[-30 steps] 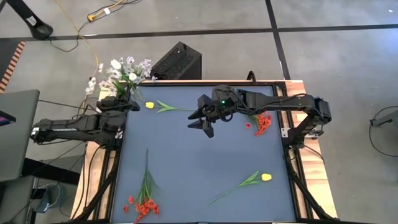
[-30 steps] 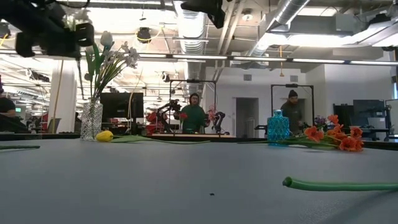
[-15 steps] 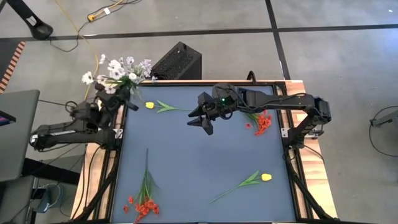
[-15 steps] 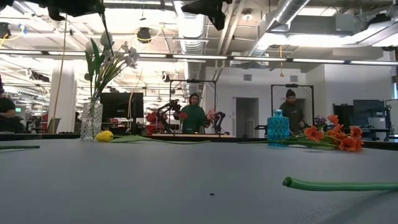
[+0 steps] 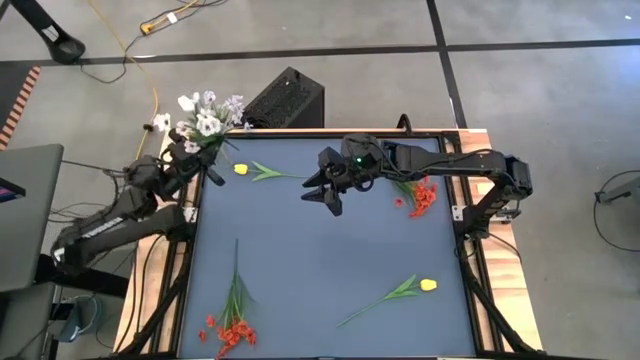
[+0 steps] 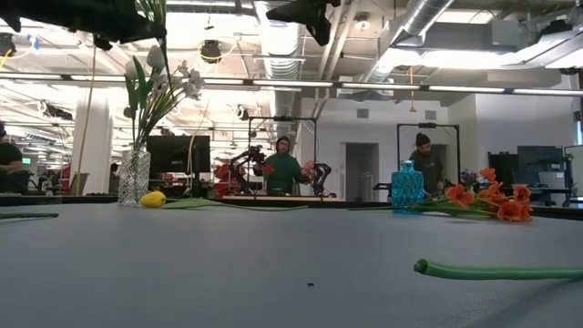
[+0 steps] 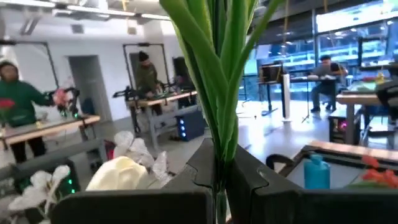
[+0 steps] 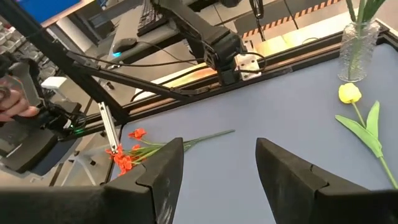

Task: Sort flowers into vase by color
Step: Put the white patterned flowers into the transparent vase

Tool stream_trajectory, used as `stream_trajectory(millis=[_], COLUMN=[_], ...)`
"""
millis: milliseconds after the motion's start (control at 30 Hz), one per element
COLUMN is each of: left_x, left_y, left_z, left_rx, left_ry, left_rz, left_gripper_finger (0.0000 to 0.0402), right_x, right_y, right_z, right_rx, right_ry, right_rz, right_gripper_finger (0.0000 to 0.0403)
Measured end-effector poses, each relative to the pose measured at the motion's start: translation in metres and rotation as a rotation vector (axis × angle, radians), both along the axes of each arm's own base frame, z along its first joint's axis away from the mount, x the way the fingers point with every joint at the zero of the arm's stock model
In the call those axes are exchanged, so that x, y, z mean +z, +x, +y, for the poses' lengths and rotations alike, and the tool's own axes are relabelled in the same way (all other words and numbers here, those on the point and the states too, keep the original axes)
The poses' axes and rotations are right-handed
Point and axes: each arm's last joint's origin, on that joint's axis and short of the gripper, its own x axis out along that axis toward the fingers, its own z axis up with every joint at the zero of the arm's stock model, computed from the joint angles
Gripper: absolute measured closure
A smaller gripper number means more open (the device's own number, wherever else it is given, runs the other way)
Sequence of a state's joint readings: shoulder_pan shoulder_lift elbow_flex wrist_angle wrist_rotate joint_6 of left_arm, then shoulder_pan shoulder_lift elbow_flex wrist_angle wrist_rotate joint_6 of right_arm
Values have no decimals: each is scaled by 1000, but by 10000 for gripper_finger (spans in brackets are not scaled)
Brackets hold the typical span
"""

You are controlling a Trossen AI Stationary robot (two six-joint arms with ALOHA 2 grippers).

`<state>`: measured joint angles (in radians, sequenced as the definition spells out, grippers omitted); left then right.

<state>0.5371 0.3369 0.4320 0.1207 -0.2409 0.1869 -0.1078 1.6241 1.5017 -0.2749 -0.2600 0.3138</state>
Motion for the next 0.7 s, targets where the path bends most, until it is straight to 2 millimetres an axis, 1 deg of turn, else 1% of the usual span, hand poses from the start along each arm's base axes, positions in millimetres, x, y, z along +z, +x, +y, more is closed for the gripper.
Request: stream_trajectory(millis=[200, 367, 433, 600, 700], left_x=[-13, -10, -11, -8, -10], left_y=[-12, -20, -23, -35, -43], left_z=[8, 6, 5, -2, -8], left_rx=[11, -102, -106, -60, 6], left_ry=[-88, -66, -66, -80, -124], left_rz=[86, 63, 65, -18, -94], left_gripper_finger=[401, 401, 401, 401, 401], right_x=[0, 0, 0, 0, -1], right_y=[0, 0, 0, 0, 0], right_z=[1, 1, 0, 0, 0], right_rx=[-4, -7, -15, -25, -26], right_ry=[15, 17, 14, 11, 11], right_rz=[3, 5, 5, 6, 9], right_gripper_finger=[177, 177, 177, 177, 177])
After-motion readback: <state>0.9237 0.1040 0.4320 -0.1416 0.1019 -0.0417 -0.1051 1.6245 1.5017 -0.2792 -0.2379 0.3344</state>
